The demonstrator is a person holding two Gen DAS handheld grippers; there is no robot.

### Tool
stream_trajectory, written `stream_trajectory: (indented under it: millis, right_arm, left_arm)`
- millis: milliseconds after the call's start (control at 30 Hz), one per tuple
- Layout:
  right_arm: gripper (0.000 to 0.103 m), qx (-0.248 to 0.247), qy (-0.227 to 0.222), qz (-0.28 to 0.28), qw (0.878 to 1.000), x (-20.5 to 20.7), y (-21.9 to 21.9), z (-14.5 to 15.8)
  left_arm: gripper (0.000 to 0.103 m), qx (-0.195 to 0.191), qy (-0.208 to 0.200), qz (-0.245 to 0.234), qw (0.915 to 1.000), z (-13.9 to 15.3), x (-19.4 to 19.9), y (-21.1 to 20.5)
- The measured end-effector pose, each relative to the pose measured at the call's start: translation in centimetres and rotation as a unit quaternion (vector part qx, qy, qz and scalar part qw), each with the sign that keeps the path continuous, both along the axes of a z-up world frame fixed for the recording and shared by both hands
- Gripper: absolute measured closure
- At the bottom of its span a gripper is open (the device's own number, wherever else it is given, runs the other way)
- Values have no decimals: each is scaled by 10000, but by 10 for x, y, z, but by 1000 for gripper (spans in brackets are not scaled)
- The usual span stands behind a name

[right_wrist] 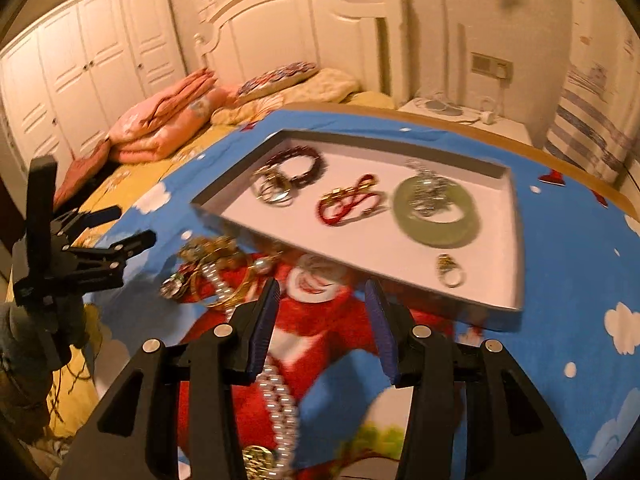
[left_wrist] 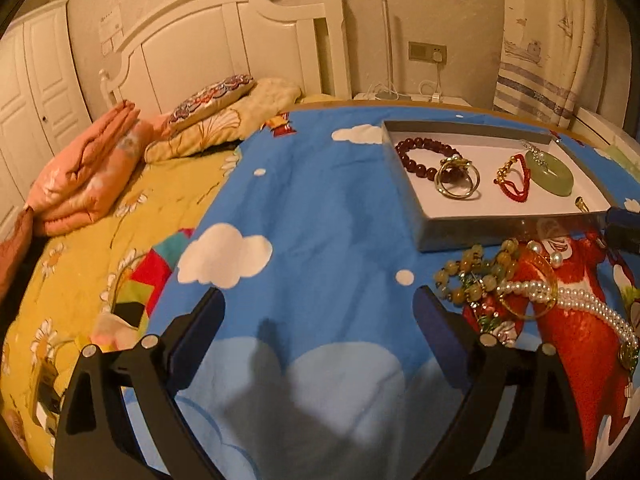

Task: Organize jewelry
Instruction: 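Grasp the jade bead necklace from the pile with the right gripper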

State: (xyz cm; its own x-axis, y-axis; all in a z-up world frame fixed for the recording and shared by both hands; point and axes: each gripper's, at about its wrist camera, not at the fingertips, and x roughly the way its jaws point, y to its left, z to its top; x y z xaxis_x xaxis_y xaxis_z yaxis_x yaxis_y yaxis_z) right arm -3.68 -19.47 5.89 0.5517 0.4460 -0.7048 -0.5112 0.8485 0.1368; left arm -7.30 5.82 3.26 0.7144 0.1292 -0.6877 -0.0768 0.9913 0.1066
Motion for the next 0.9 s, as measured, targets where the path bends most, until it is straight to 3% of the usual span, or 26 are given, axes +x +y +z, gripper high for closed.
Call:
stream_trajectory:
  millis: [333,533,700,900]
  right_arm:
    - [59,-131,318,696,9970,-5,62,-4]
    - [59,-739,131,1278,9890,-5,103,-8]
    - [59,-1353,-319,1976,9704,1,129,-8]
    - [59,-1783,-484,2890,9393,4,145,-13]
  left_arm:
    - [9,-97,74,-163,9998,-5,6,-4]
    - [9,-462,187,-242,9985,-8,9,3]
    - [9,-836,566,-298,9944,-16,18,11]
    - [4,-849,665,-364,9935,-19,21,10]
